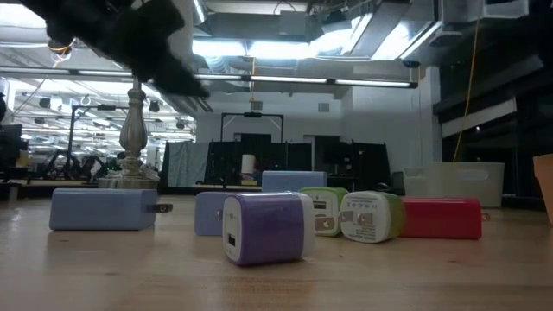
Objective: Pick & Place Office items
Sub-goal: Put the bottom left light blue charger adapter into the orange bin
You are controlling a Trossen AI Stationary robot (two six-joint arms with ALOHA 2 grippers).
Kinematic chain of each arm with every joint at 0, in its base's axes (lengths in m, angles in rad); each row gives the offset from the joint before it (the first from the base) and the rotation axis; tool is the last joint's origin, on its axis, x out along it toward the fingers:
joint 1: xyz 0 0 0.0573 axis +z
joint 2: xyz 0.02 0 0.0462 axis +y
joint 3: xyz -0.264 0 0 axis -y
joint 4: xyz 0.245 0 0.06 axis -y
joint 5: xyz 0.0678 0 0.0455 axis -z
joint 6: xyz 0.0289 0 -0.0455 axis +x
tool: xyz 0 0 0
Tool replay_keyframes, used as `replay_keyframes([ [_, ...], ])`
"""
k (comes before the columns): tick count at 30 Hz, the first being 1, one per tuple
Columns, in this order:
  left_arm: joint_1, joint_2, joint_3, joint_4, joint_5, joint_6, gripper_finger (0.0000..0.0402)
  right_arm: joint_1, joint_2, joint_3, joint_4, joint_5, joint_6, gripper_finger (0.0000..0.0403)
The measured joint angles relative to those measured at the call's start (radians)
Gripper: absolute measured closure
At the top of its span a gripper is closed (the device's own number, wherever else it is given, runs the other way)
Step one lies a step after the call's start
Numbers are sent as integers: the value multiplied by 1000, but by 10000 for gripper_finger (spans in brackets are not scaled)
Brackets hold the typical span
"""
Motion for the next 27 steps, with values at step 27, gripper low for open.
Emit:
replay_keyframes([
  [27,-492,450,170,-112,-113,-598,139,-445,0,0,188,-267,-623,195],
])
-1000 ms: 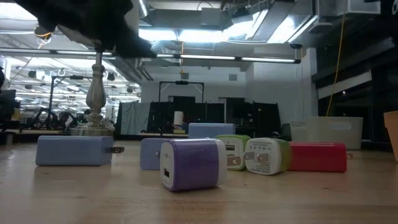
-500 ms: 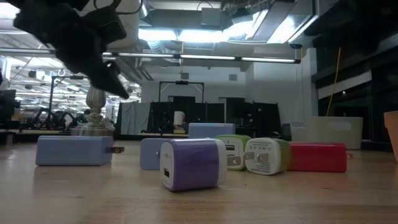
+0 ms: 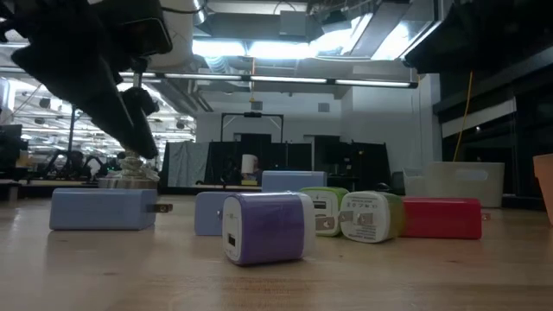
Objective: Pick & Place Office items
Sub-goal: Put the bottom left light blue charger adapter into the orange bin
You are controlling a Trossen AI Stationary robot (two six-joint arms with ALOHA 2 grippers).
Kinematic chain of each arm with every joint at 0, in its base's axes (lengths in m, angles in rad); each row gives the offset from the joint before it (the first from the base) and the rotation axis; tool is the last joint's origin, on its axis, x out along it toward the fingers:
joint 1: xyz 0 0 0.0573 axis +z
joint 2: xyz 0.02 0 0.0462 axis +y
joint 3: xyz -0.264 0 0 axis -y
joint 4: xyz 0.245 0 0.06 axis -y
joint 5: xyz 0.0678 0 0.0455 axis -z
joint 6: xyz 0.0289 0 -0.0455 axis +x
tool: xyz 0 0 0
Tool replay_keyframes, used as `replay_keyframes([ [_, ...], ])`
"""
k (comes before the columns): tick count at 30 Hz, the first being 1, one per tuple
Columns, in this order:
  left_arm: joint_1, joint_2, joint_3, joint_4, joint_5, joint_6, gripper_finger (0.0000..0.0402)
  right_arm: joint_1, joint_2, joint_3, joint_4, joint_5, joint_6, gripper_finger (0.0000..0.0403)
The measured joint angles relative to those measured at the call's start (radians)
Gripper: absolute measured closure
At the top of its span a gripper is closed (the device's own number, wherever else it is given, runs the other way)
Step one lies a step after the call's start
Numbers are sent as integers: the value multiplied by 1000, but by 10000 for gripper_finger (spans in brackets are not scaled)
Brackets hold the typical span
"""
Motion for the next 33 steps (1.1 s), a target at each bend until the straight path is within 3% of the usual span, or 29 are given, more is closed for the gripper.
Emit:
replay_keyframes([
  [7,-16,142,111,-210,-1,-25,139,-3,0,0,29,-26,-49,195],
  [18,-55,166,169,-204,64,-115,139,-3,0,0,30,-58,-79,195],
  [33,-69,242,171,-211,54,-278,138,-3,0,0,29,-77,-81,195],
])
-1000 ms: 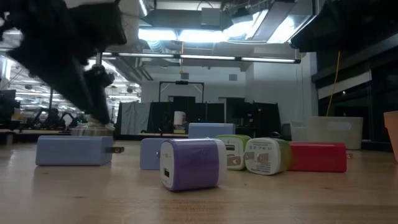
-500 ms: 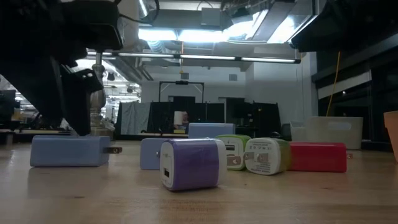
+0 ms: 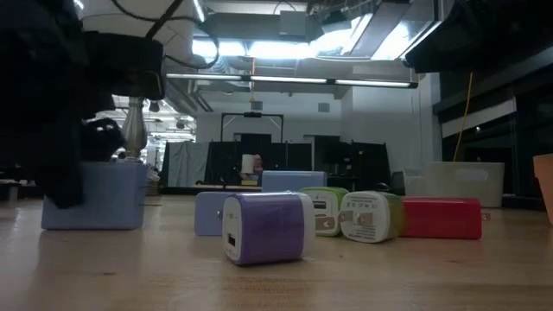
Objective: Pick & Place Office items
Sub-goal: Put the bottom left light blue charger adapter into the orange bin
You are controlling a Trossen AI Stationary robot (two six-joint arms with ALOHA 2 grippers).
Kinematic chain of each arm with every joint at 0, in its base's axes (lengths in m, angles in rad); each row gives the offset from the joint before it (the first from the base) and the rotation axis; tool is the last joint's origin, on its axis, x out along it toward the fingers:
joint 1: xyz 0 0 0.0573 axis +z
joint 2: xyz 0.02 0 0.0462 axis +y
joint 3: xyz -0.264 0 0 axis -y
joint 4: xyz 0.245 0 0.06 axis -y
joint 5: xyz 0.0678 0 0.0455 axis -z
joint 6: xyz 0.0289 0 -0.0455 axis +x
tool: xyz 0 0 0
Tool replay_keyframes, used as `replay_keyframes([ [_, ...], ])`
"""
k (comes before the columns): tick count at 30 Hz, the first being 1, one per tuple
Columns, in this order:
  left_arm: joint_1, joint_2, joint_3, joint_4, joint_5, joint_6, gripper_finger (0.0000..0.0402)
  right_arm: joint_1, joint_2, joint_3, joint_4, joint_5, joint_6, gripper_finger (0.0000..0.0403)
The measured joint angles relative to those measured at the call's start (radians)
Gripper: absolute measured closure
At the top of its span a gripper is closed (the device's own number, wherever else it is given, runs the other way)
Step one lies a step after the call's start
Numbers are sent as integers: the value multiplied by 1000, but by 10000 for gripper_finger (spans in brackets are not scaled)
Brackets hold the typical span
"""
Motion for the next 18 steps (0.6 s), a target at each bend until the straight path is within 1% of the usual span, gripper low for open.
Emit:
replay_keyframes([
  [6,-1,33,4,3,-12,-3,128,0,0,0,0,0,-1,195],
  [9,4,29,4,-1,-19,18,143,0,0,0,0,0,-1,195],
  [11,9,29,3,-4,-19,30,165,0,0,0,0,1,0,195],
  [13,13,29,2,-10,-22,51,194,0,0,0,0,1,0,195],
  [17,21,30,1,-17,-60,85,275,0,0,0,0,16,-1,195],
  [18,26,31,1,-14,-76,101,289,0,0,0,0,26,-1,195],
])
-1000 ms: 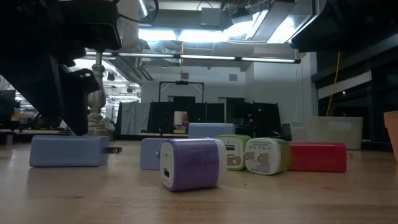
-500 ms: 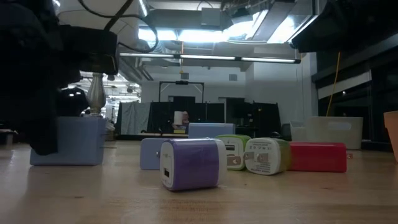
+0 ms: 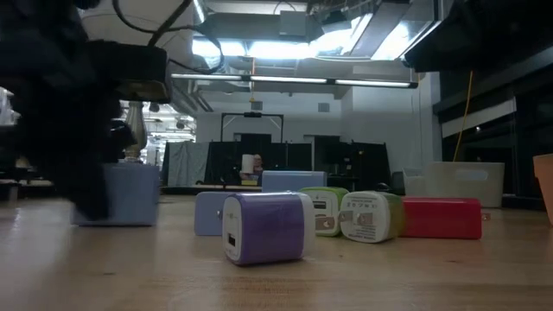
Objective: Pick & Place Office items
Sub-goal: Put the bottom left light blue charger adapter into the orange bin
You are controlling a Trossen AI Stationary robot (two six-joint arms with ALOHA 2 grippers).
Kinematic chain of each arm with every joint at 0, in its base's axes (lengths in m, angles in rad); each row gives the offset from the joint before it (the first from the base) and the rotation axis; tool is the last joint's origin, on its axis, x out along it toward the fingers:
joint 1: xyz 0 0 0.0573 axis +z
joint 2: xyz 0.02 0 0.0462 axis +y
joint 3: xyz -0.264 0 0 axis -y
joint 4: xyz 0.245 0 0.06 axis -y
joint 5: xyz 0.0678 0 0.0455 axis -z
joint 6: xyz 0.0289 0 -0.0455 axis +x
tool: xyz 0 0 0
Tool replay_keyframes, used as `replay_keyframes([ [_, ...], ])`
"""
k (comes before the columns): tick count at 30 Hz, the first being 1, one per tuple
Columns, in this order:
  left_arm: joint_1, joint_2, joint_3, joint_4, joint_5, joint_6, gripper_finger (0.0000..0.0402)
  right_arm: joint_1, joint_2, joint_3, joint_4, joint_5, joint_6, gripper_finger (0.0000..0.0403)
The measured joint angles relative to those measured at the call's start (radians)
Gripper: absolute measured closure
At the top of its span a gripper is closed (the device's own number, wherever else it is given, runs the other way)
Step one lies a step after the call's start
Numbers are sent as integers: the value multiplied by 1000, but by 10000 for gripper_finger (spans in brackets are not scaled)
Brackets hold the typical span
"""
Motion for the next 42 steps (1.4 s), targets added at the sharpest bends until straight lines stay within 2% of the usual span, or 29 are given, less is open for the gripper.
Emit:
replay_keyframes([
  [4,47,2,-3,-3,-92,87,289,0,0,0,4,18,-4,195],
  [7,113,-14,-6,-3,-95,198,289,-4,0,0,33,41,-24,195],
  [11,237,-73,-5,80,-122,409,289,-38,0,0,136,2,-139,195],
  [15,361,-148,-5,214,-34,634,289,-114,1,0,278,-164,-274,195],
  [21,513,-246,-3,396,194,839,289,-254,40,0,396,-326,-386,195],
  [28,641,-261,-2,463,381,881,289,-428,156,0,655,-600,-507,195],
  [32,652,-234,-2,486,389,882,289,-499,247,0,783,-744,-510,195],
  [38,632,-200,-2,589,368,945,289,-553,397,0,944,-869,-468,195],
  [42,632,-196,-2,552,387,949,289,-556,472,30,986,-938,-474,195],
])
